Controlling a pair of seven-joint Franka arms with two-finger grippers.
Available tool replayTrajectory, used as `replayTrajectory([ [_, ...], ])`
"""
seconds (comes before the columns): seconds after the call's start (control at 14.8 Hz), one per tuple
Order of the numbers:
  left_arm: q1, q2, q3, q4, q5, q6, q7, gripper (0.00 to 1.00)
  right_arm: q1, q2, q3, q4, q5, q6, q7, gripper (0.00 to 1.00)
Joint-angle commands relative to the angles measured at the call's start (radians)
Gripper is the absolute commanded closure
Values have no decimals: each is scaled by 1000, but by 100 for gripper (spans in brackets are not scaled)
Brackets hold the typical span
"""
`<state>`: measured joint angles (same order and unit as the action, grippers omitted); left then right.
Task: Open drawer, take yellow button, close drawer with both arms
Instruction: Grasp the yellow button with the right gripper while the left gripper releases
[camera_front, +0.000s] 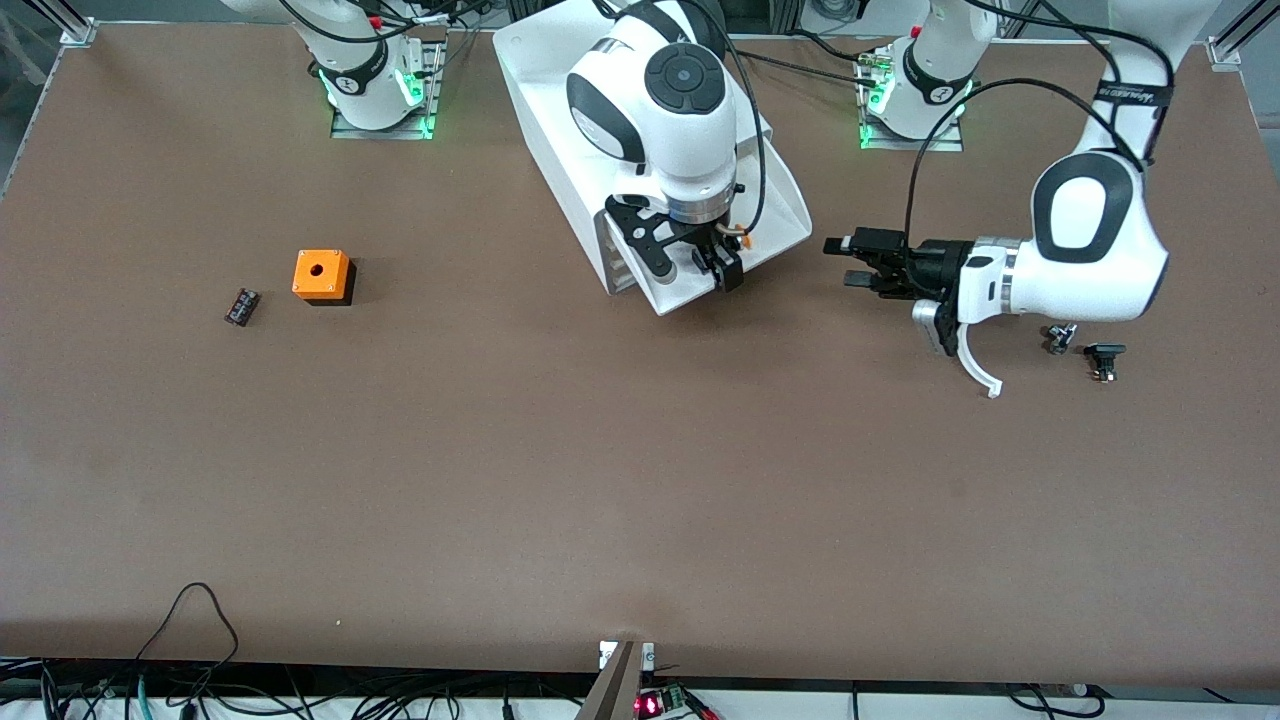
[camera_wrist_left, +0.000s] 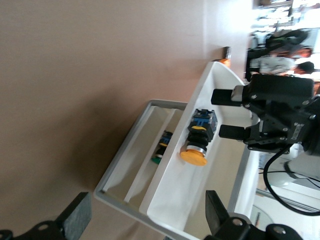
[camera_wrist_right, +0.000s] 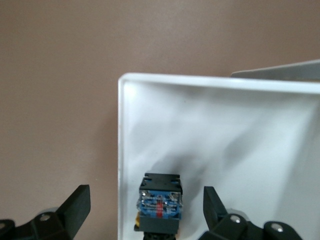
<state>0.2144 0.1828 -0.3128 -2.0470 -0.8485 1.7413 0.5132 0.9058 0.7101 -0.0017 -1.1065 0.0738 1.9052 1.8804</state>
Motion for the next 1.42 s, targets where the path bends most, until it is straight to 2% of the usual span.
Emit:
replayTrajectory([
  [0.0,3,-6,-15,112,173,-51,-192,0,12,22,-9,30,18,-11,16,4],
  [0.07,-3,-6,-19,145,236,-69,-261,0,12,20,-9,30,18,-20,10,17],
  [0.2,-9,-6,-26,195,352,-100,-379,0,10,19,-9,31,18,-23,2,67],
  [0.27,-10,-5,-41,217,397,-115,-430,0,12,19,-9,33,18,-23,-3,87],
  [0.34,-10,-5,-52,229,439,-120,-483,0,10,17,-9,33,18,-25,-6,99],
  [0.61,-12,-3,-129,234,617,-118,-707,0,10,12,0,43,18,-28,-29,100],
  [0.95,-13,6,-199,249,713,-106,-970,0,-51,-17,3,94,38,-92,-179,100],
  [1.08,-13,9,-200,246,720,-40,-1028,0,-94,-37,2,94,69,-115,-275,100],
  [1.35,-44,38,-215,235,720,122,-1194,0,-188,-58,2,94,72,-181,-540,100],
])
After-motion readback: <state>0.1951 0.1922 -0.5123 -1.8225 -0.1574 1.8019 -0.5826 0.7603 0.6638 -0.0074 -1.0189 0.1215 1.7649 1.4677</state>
